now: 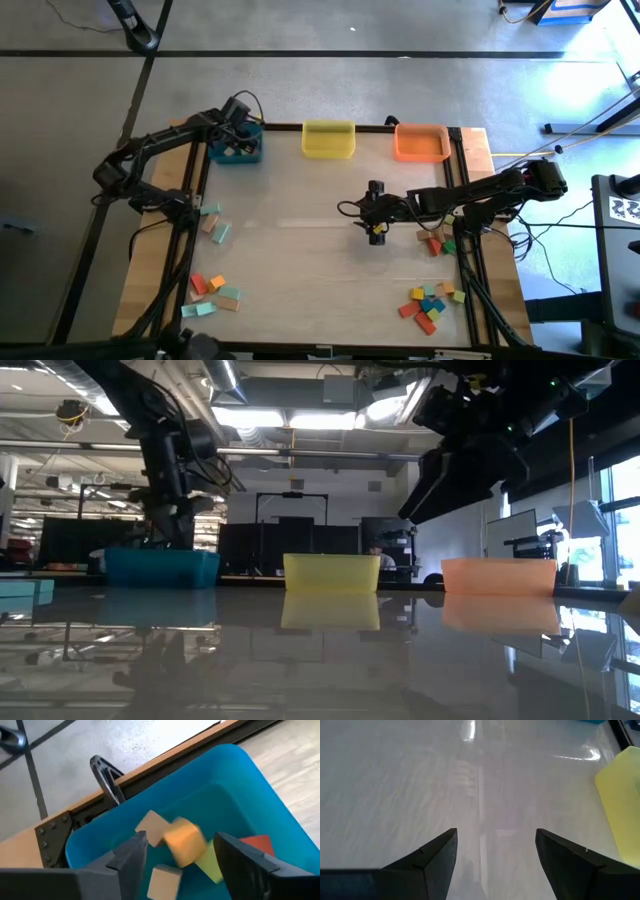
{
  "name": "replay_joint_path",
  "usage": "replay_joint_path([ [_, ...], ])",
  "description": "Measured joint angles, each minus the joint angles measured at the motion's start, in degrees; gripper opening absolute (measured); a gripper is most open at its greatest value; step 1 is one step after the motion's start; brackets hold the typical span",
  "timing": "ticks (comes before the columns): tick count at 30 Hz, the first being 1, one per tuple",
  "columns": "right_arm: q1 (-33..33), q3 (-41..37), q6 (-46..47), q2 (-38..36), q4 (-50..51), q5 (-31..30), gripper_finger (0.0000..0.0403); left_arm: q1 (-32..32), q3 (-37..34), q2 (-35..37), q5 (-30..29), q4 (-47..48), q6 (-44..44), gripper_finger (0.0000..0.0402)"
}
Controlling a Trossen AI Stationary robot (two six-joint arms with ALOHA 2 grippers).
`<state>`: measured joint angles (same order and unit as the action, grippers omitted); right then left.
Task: Sort blocks by size
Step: Put the green square block into the blue bin
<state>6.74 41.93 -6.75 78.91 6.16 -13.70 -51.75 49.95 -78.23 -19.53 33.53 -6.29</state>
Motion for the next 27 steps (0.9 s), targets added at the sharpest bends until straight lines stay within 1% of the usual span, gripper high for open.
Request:
replay_joint_path([
  [3, 0.0, 0.6, -1.1, 0.0, 3.1, 0.2, 0.0266, 1.2, 0.0, 1.5, 0.5, -0.2, -0.9, 0.0226],
  [6, 0.1, 4.3, 0.5, -1.6, 13.6, -0.9, 0.0266, 4.6, 0.0, 3.4, 0.7, -1.7, -1.1, 0.0227],
  [10, 0.1, 9.5, 7.7, -4.9, 29.5, 0.4, 0.0266, 11.0, 0.0, 5.8, 0.7, -2.7, -3.1, 0.0224],
  [15, 0.0, 12.1, 16.4, -8.8, 44.7, 3.4, 0.0266, 20.0, 0.0, 6.0, 0.7, -3.0, -7.2, 0.0224],
  [18, 0.0, 12.1, 22.6, -10.3, 52.5, 6.4, 0.0266, 25.2, 0.0, 5.7, 0.8, -3.2, -9.8, 0.0224],
  [21, 0.0, 12.1, 29.8, -10.6, 59.1, 10.7, 0.0266, 30.1, 0.0, 5.7, 0.7, -3.9, -11.9, 0.0224],
  [25, 0.0, 11.6, 39.1, -10.6, 62.2, 14.8, 0.0266, 36.0, 0.0, 5.7, -0.1, -6.6, -13.9, 0.0224],
  [27, 0.0, 11.2, 41.2, -10.6, 63.1, 18.7, 0.0266, 38.3, 0.0, 5.7, -0.2, -8.1, -14.0, 0.0223],
])
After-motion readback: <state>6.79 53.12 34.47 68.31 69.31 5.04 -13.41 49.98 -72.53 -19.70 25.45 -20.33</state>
